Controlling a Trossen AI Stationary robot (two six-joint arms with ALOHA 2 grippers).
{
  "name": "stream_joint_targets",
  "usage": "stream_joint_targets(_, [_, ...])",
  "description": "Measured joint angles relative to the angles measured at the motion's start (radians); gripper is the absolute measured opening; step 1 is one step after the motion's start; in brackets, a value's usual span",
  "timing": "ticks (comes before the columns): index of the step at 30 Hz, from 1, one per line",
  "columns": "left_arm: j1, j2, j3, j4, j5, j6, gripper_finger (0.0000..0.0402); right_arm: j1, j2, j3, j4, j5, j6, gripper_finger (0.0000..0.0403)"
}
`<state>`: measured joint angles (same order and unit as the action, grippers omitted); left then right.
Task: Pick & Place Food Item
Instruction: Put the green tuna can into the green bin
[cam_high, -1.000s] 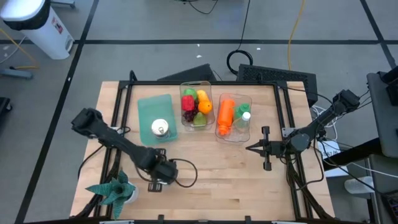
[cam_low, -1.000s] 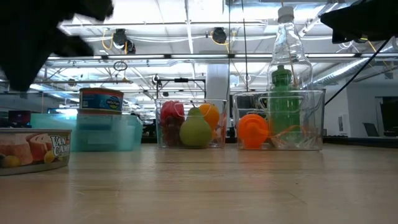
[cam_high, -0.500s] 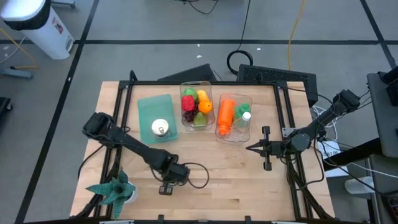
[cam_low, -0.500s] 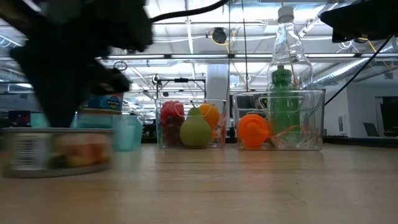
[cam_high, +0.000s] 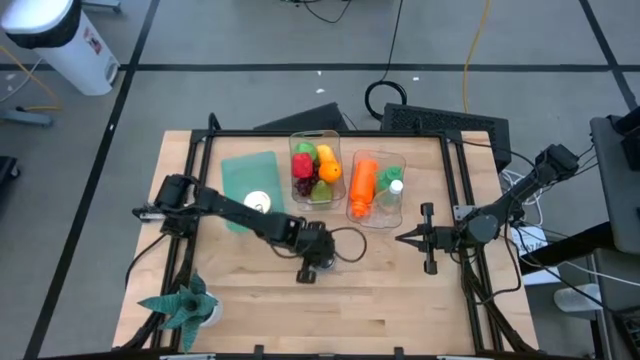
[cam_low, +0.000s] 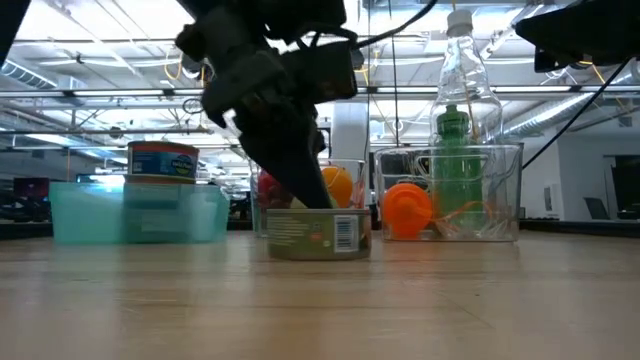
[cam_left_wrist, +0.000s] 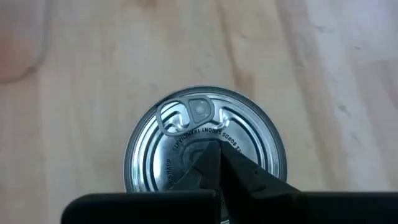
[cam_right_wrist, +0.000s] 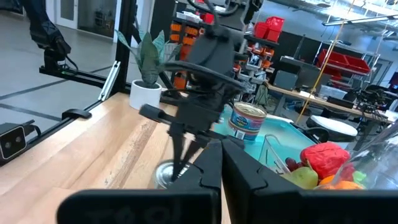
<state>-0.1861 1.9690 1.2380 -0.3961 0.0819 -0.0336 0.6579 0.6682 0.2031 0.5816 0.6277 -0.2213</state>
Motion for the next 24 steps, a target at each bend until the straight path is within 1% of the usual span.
stream_joint_targets(5, [0.024,-0.017,0.019,-0.005,-0.001,0.03,0.0005,0.0,0.0,0.0,-0.01,0.0,0.014,0.0])
stream_joint_targets(9, [0.012,-0.052,0.07,-0.078,-0.009,0.076,0.0006,0.0,0.0,0.0,-0.029,0.0,0.018,0.0])
stream_joint_targets(13, [-0.023,-0.102,0.142,-0.118,-0.056,0.05,0.0007,0.0,0.001,0.0,-0.033,0.0,0.017,0.0])
stream_joint_targets(16, [-0.065,-0.096,0.145,-0.15,-0.11,0.032,0.0009,-0.002,0.001,0.0,-0.031,0.0,0.018,0.0])
stream_joint_targets(19, [-0.119,-0.074,0.142,-0.163,-0.157,0.058,0.0029,-0.002,0.001,0.0,-0.034,0.0,0.019,0.0])
stream_joint_targets(24, [-0.19,-0.054,0.145,-0.211,-0.361,0.05,0.0096,-0.002,0.006,0.0,-0.033,0.0,0.025,0.0])
